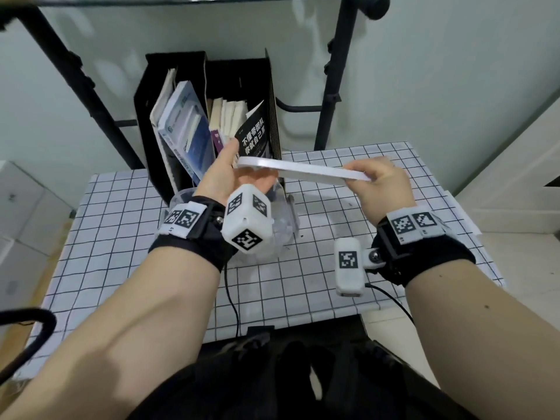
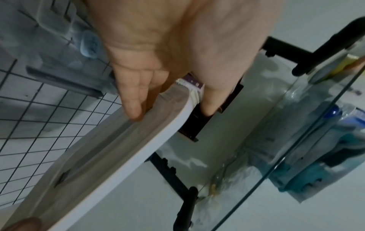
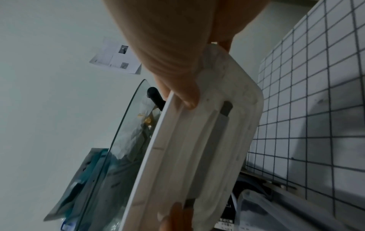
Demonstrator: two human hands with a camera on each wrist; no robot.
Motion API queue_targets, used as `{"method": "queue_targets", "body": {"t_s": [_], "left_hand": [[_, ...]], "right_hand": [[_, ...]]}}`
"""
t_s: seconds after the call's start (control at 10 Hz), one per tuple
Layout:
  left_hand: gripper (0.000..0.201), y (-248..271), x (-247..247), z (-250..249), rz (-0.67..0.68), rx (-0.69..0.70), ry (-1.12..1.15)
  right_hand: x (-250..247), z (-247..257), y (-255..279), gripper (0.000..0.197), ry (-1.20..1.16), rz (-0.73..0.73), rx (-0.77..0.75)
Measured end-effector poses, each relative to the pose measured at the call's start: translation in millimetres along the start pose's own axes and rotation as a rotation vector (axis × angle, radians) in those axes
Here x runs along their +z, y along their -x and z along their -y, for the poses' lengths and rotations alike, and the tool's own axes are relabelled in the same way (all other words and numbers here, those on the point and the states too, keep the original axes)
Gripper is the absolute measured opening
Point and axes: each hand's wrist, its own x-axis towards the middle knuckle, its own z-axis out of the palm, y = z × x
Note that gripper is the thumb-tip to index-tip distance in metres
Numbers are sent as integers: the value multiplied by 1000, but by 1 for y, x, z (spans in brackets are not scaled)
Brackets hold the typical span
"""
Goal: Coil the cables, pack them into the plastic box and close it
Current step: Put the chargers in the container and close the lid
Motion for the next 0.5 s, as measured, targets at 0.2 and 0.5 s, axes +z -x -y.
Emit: {"method": "queue_targets", "body": {"t_s": [0.2, 0.5], "left_hand": [[47, 14, -35, -14, -131, -48, -173], [10, 28, -85, -24, -364, 70, -503]], "right_hand": [[15, 10, 10, 35, -72, 159, 59], [46, 20, 5, 42, -22, 153, 396]]}}
